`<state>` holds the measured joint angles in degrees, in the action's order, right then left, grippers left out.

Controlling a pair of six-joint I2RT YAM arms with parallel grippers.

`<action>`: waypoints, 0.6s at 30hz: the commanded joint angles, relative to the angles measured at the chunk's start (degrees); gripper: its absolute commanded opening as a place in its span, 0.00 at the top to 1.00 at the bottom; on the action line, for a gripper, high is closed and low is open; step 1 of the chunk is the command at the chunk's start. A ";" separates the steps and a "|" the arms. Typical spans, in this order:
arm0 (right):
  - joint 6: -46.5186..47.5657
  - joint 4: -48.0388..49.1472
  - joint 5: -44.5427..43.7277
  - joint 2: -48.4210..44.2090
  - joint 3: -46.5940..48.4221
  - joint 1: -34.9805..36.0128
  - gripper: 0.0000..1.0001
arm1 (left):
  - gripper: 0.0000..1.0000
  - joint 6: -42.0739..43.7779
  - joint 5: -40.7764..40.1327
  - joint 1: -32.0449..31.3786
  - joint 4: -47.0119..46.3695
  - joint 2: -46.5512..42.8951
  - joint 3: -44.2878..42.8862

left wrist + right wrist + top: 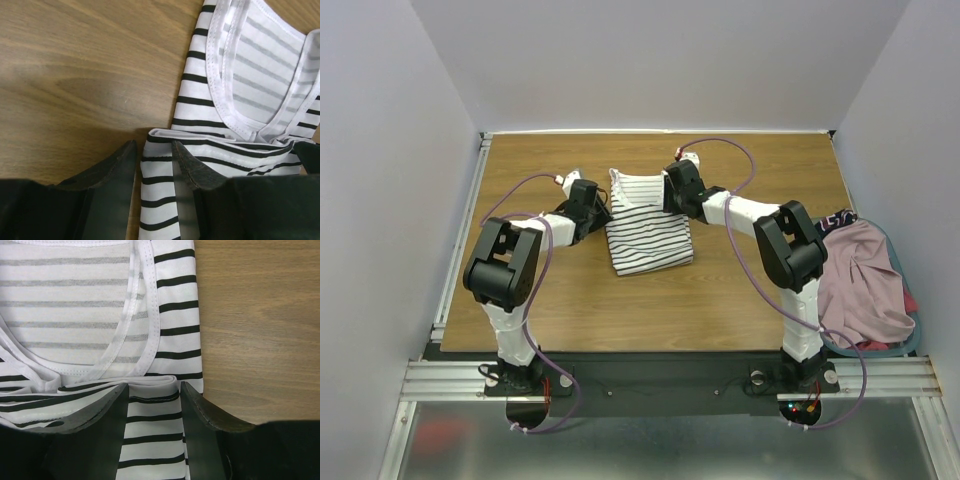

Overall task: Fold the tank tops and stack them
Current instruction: Fold the tank top

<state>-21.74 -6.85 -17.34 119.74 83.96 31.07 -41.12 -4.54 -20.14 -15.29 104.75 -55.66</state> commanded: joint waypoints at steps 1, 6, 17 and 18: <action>1.08 1.75 0.64 1.11 2.43 -0.66 0.48 | 0.55 1.13 1.63 0.28 -1.85 1.16 -2.09; 1.08 1.75 1.00 1.63 2.52 -0.66 0.48 | 0.60 0.87 2.95 0.37 -4.22 1.25 -1.38; 0.73 1.75 1.61 2.51 3.05 -0.75 0.56 | 0.80 1.49 3.66 0.37 -3.78 1.69 -2.09; 0.73 1.75 1.44 2.25 3.05 -0.66 0.62 | 0.83 1.75 3.92 0.37 -3.70 1.60 -2.26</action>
<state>-21.23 -6.81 -16.01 121.54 84.44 30.70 -40.73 -1.54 -20.08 -18.31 106.87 -56.25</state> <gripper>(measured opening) 0.446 0.211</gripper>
